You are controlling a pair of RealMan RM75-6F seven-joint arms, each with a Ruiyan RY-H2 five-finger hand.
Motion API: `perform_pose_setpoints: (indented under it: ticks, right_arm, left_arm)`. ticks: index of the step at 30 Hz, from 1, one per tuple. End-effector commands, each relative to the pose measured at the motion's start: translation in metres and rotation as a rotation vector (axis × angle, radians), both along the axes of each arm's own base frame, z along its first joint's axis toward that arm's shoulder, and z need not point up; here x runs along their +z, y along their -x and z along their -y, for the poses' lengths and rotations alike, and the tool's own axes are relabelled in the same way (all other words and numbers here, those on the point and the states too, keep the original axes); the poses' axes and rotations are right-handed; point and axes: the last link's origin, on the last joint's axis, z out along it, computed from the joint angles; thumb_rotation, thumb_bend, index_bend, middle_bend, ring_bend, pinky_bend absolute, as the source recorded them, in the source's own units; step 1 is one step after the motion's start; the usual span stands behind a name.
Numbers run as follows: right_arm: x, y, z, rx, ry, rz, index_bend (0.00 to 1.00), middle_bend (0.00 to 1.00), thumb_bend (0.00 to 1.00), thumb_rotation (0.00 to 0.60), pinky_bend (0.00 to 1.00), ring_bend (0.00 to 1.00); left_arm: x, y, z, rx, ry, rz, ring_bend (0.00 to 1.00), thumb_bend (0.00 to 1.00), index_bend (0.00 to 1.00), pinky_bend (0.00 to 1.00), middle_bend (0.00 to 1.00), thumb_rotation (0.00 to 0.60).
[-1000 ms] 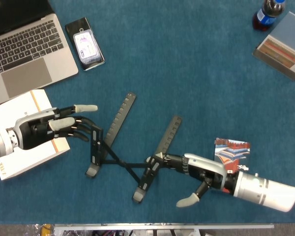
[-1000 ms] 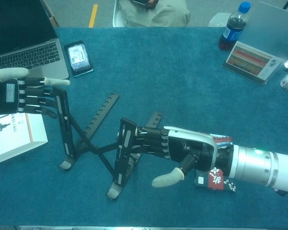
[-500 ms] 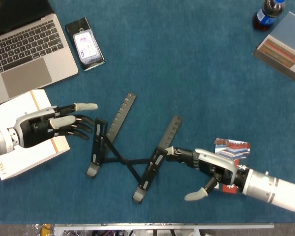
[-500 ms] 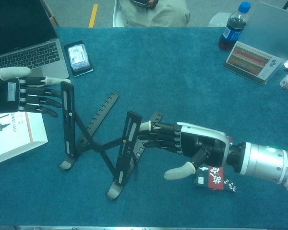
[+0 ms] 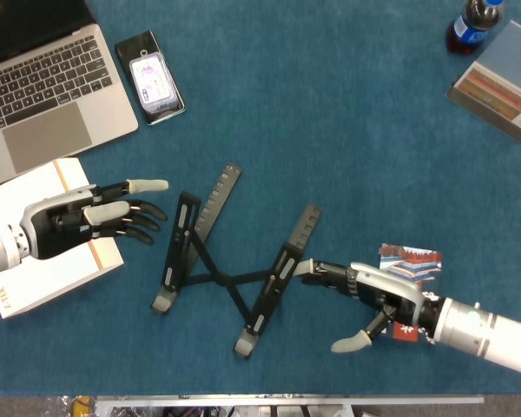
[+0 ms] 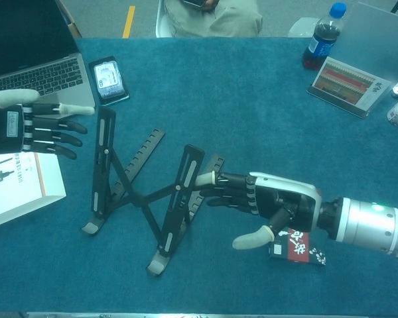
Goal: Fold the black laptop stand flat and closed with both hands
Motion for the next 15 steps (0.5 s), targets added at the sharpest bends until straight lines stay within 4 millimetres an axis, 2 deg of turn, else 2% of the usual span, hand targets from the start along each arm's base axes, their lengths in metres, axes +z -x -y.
perform_pose_setpoints:
  ticks: [1,15]
  right_arm:
    - [0.0002,0.0007,0.0004,-0.001,0.002,-0.005,0.13,0.08,0.08,0.6,0.01,0.0]
    - [0.0051,0.003,0.0008,-0.011,0.012,0.001,0.13,0.08,0.08,0.6,0.01,0.0]
  left_arm:
    - [0.0009,-0.0001,-0.0001,0.001,-0.002,0.001,0.26,0.25,0.11,0.27,0.29,0.4]
    - [0.0,0.0005,-0.0043,0.004,-0.028,-0.027,0.24,0.25,0.1,0.27,0.29,0.397]
